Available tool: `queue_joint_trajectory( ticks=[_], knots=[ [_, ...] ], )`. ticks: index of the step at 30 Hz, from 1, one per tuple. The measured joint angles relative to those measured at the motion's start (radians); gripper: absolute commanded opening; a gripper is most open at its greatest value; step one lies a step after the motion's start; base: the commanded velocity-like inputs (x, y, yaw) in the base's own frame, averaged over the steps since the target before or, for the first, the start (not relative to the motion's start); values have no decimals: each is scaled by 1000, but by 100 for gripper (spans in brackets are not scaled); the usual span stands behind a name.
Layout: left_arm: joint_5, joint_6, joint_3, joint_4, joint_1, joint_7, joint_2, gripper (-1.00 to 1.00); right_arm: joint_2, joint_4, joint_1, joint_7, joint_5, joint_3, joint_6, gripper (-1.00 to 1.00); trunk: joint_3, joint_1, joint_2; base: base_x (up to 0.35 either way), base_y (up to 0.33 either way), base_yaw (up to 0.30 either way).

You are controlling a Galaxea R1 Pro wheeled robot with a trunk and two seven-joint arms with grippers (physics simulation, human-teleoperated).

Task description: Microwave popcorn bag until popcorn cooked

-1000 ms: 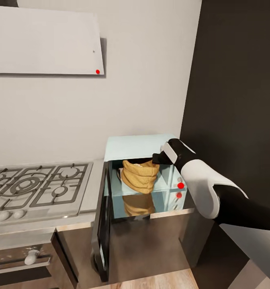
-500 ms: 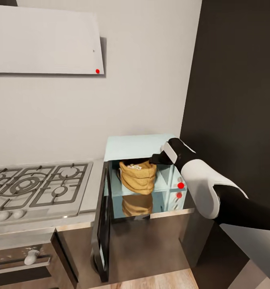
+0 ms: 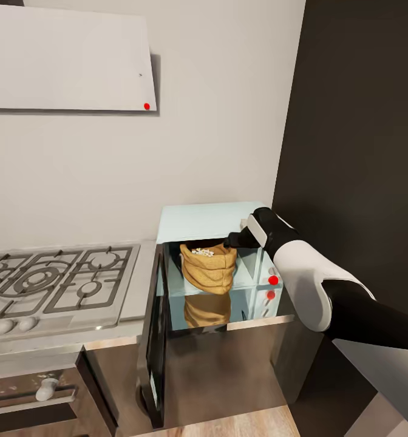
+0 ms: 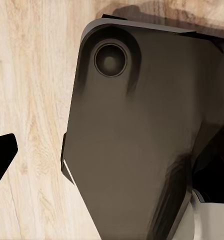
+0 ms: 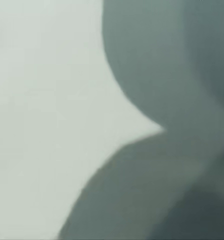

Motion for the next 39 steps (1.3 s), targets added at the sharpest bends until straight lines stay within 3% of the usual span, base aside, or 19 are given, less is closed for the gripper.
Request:
queue_joint_trajectory(
  ticks=[7, 23, 25, 28, 30, 33, 37, 39],
  knots=[
    [0, 0, 0, 1, 0, 0, 0, 100, 1, -86, 1, 50, -15, -8, -12, 100, 0, 8, 1, -281, 0, 0],
    [0, 0, -1, 1, 0, 0, 0, 100, 1, -93, 1, 61, -14, -7, 18, 100, 0, 8, 1, -339, 0, 0],
    [0, 0, 0, 1, 0, 0, 0, 100, 1, -174, 1, 93, -25, -13, 12, 100, 0, 8, 1, -276, 0, 0],
    [0, 0, -1, 1, 0, 0, 0, 100, 1, -437, 1, 189, -26, -19, 31, 100, 0, 8, 0, -262, 0, 0],
    [0, 1, -2, 1, 0, 0, 0, 100, 1, -516, 9, 203, -18, -18, 107, 100, 0, 8, 1, -232, 0, 0],
    [0, 0, -1, 0, 0, 0, 0, 100, 1, -496, 100, 200, 17, -12, 124, 100, 0, 7, 1, -69, 0, 0],
    [0, 0, -1, 0, 0, 0, 0, 100, 0, -453, 271, 206, 115, -8, 14, 100, 0, 7, 1, -8, 0, 0],
    [3, -1, -1, -2, 0, 0, 0, 100, 1, -442, 282, 218, 120, 4, 3, 100, 0, 7, 0, 0, 0, 0]
  ],
)
